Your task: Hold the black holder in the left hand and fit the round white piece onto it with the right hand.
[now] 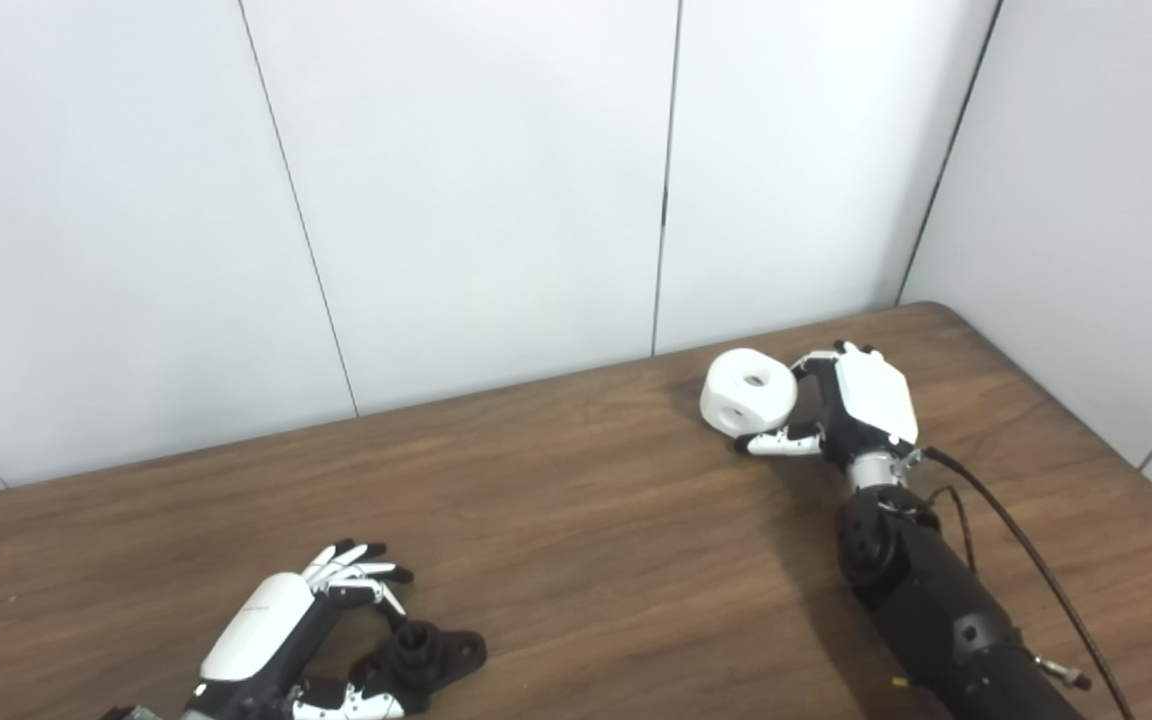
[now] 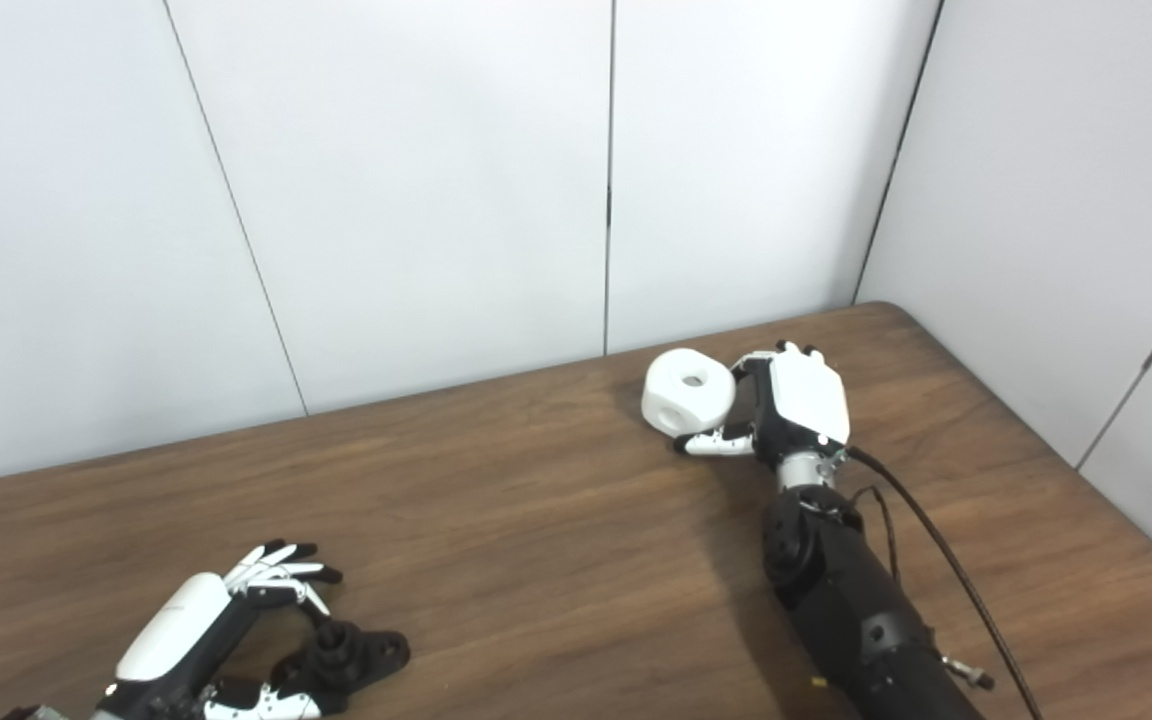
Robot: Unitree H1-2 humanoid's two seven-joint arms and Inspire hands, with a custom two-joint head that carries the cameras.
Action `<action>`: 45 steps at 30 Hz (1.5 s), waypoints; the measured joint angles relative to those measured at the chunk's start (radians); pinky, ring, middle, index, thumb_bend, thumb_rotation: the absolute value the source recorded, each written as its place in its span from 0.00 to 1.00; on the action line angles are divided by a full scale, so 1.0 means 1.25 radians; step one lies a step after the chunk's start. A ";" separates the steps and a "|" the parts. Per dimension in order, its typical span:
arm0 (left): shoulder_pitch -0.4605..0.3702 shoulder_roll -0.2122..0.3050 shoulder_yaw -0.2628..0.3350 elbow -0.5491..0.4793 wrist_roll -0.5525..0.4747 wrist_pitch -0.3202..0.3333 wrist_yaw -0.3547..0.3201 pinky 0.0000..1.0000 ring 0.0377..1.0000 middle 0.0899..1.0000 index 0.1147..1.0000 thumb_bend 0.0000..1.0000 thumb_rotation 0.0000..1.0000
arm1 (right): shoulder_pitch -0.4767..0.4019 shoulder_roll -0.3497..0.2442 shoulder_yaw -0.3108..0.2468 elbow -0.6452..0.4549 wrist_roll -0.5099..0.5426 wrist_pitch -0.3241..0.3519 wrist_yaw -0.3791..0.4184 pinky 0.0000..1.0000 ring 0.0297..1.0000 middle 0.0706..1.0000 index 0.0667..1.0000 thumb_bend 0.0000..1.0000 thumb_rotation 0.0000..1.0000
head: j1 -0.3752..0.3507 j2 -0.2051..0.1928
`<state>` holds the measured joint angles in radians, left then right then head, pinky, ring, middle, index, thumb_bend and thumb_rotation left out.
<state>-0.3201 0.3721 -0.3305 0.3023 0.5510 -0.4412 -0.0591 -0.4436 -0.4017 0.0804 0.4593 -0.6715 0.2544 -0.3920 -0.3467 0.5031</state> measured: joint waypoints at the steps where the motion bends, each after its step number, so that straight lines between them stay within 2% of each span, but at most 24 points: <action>1: 0.000 0.000 0.000 0.000 0.000 -0.001 0.000 0.98 0.92 0.77 0.41 0.52 0.05 | 0.000 0.001 0.000 0.001 0.004 -0.010 -0.001 1.00 0.93 0.77 0.48 0.66 0.32 | 0.000 0.000; 5: 0.000 0.000 0.000 0.001 0.000 -0.001 0.000 0.99 0.92 0.77 0.41 0.52 0.05 | 0.000 0.001 0.000 0.002 0.016 -0.023 -0.002 1.00 0.94 0.78 0.48 0.66 0.31 | 0.000 0.001; 7: 0.000 0.000 0.001 0.001 0.000 -0.001 0.000 0.99 0.92 0.77 0.41 0.52 0.05 | 0.001 0.001 -0.002 0.001 0.024 -0.024 -0.001 1.00 0.94 0.78 0.46 0.55 0.20 | 0.000 0.001; 10: 0.000 0.000 0.001 0.001 0.000 -0.001 0.000 1.00 0.92 0.76 0.41 0.52 0.05 | 0.002 0.000 -0.003 -0.012 0.034 -0.034 0.000 1.00 0.96 0.79 0.45 0.52 0.16 | 0.000 0.001; 21: -0.001 0.000 0.001 0.007 0.000 -0.003 0.003 1.00 0.91 0.75 0.41 0.52 0.05 | 0.038 0.000 -0.001 -0.117 0.053 -0.049 0.046 1.00 0.96 0.80 0.45 0.51 0.15 | 0.010 0.002; 35: -0.003 0.000 0.000 0.010 0.002 -0.004 0.009 1.00 0.92 0.74 0.41 0.52 0.05 | 0.045 0.014 0.000 -0.194 0.061 -0.040 0.121 1.00 0.96 0.81 0.45 0.51 0.15 | 0.018 0.009; 45: -0.005 0.000 -0.001 0.012 0.002 -0.004 0.007 1.00 0.92 0.75 0.41 0.52 0.05 | 0.077 0.042 0.003 -0.317 0.113 -0.028 0.222 1.00 0.97 0.82 0.45 0.51 0.15 | 0.054 0.027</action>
<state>-0.3263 0.3718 -0.3317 0.3174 0.5537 -0.4465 -0.0501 -0.3478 -0.3491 0.0839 0.0634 -0.5302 0.2189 -0.1143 -0.2793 0.5368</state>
